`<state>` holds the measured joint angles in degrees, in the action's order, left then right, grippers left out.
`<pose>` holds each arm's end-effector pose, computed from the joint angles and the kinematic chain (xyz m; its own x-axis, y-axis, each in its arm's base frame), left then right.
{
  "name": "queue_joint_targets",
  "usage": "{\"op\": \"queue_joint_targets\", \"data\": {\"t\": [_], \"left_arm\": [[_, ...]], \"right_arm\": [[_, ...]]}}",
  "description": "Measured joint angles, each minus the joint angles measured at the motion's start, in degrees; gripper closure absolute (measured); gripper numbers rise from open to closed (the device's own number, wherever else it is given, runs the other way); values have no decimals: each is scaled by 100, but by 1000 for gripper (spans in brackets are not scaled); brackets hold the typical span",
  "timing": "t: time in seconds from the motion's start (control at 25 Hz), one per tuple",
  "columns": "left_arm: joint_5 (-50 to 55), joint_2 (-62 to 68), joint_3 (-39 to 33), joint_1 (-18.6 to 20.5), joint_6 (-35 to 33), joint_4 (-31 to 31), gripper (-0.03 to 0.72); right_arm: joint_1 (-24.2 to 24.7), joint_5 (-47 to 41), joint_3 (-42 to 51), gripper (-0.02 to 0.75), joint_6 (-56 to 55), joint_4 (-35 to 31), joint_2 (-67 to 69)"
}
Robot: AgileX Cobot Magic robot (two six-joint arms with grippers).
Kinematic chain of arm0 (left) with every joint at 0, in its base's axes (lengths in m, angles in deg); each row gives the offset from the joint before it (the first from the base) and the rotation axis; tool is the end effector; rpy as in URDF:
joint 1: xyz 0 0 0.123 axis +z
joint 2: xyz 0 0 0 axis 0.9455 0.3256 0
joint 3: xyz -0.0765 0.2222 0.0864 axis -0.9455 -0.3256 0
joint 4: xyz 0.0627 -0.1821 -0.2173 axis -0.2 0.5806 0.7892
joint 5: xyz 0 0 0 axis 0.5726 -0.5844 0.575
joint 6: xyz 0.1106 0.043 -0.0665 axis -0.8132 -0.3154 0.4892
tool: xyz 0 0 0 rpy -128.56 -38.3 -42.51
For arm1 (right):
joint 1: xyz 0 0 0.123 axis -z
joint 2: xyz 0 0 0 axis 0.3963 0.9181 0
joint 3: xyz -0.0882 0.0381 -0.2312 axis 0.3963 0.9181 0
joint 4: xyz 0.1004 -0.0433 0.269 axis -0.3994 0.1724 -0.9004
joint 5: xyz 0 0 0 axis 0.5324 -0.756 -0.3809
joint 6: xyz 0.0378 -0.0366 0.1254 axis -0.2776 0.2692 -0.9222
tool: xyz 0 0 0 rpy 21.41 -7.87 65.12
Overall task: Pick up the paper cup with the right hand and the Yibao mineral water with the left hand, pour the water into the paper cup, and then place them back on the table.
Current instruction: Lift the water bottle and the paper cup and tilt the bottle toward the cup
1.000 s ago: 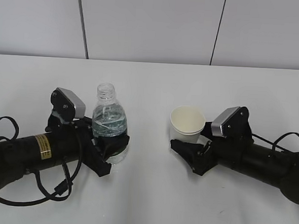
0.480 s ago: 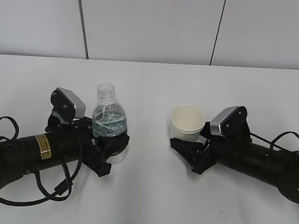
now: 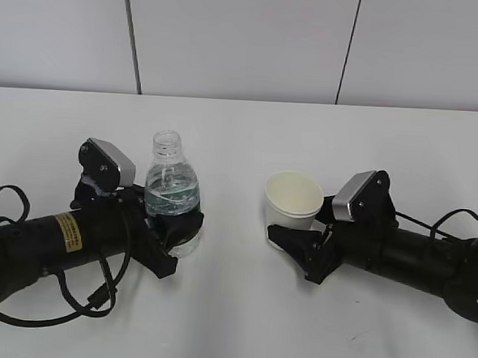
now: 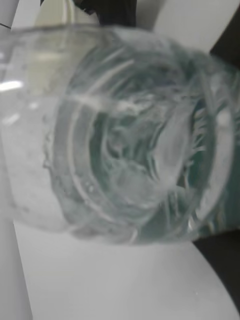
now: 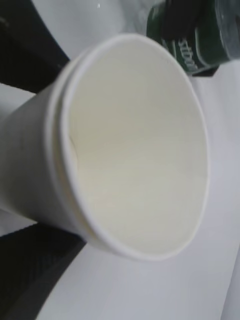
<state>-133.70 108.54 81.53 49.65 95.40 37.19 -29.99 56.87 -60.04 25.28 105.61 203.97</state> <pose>0.2953 -0.1861 0.0007 -0.2134 0.1721 -0.9617 0.7714 0.6337 -0.0578 0.3364 0.1268 -0.0255 -0.1612 -0.2387 -0.9576 -0.7558 0.6539 -0.0358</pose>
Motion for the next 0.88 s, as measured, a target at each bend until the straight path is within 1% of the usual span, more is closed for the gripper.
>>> {"op": "queue_joint_targets", "data": {"t": [0.12, 0.36, 0.48, 0.64, 0.88], "left_arm": [[90, -61, 0, -5, -260, 136, 337], [170, -244, 0, -11, -1083, 773, 337], [183, -244, 0, -11, -1529, 993, 337], [183, -244, 0, -11, -2116, 1055, 337], [183, -244, 0, -11, -2620, 1318, 338]], "right_arm": [[0, 0, -111, 155, -52, 483, 0], [0, 0, -172, 155, -452, 1142, -91], [0, 0, -182, 155, -659, 1324, -223], [-3, 0, -182, 158, -761, 1521, -265], [-156, 0, -182, 174, -795, 1590, -274]]}}
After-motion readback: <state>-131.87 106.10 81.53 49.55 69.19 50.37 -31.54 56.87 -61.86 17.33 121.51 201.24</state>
